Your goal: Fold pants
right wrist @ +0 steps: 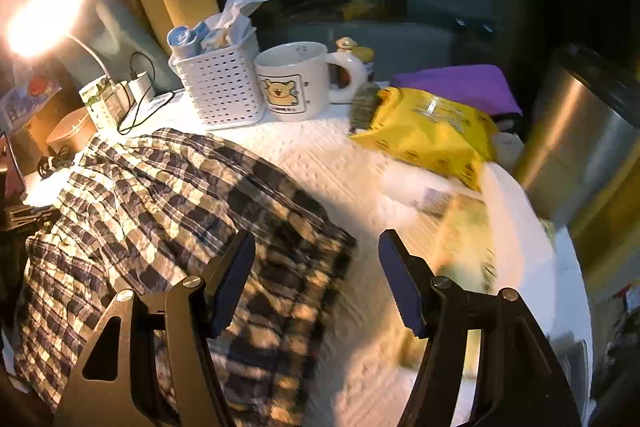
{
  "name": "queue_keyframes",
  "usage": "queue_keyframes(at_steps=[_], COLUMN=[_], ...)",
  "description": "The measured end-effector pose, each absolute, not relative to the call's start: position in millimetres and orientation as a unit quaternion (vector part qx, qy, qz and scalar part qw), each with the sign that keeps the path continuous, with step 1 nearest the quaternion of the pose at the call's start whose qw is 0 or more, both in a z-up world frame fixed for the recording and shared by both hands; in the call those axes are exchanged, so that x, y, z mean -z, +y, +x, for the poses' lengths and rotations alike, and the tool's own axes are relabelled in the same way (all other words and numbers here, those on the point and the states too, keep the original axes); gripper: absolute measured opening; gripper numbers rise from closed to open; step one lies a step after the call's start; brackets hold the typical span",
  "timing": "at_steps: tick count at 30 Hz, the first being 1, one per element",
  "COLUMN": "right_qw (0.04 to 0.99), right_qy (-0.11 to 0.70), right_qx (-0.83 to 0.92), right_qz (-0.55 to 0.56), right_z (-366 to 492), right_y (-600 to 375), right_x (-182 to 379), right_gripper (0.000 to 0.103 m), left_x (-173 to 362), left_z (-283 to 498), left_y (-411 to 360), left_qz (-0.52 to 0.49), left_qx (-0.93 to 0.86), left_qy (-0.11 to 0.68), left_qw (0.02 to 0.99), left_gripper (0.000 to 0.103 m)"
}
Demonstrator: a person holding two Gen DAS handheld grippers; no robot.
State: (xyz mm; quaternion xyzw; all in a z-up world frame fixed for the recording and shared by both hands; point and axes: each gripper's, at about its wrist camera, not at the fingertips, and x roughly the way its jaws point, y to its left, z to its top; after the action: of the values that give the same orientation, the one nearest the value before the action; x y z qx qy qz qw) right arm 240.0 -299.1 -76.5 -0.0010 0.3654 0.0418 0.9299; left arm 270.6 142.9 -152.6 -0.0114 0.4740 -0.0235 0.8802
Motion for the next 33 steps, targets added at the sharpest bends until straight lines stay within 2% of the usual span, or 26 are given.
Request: queue_keyframes(at_steps=[3,12,18,21,22,28,29,30,31,33], right_qw=[0.928,0.925,0.924,0.915,0.911,0.891,0.892,0.894,0.896,0.904], right_qy=[0.370,0.378,0.379,0.399,0.407,0.449,0.445,0.442,0.439,0.421], right_qx=[-0.044,-0.046,-0.055,-0.061,-0.061,-0.071,-0.070,-0.070,-0.068,-0.060], right_qz=[-0.009,-0.009,0.016,0.027,0.026,-0.003,-0.015,-0.026,-0.031,-0.042], right_z=[252,289,308,316,317,322,322,323,324,327], right_y=[-295,-297,-297,-297,-295,-280,-275,-272,-270,-267], right_x=[81,82,81,90,95,122,122,121,120,113], right_gripper=[0.068,0.068,0.068,0.067,0.067,0.067,0.058,0.021,0.006,0.005], left_x=[154,134,91,75,74,112,121,126,132,135], left_z=[252,211,238,269,280,344,352,358,364,369], left_y=[143,154,177,184,183,150,144,140,135,129], left_qz=[-0.024,-0.068,-0.038,-0.064,-0.068,-0.055,-0.046,-0.040,-0.032,-0.012], left_qx=[0.019,0.033,-0.012,0.006,0.014,0.043,0.042,0.042,0.042,0.032], left_qy=[0.476,0.514,0.468,0.443,0.441,0.473,0.483,0.489,0.496,0.484], left_qw=[0.879,0.855,0.883,0.894,0.895,0.878,0.874,0.870,0.867,0.874], left_gripper=[0.007,0.009,0.019,0.032,0.042,0.049,0.049,0.049,0.049,0.050])
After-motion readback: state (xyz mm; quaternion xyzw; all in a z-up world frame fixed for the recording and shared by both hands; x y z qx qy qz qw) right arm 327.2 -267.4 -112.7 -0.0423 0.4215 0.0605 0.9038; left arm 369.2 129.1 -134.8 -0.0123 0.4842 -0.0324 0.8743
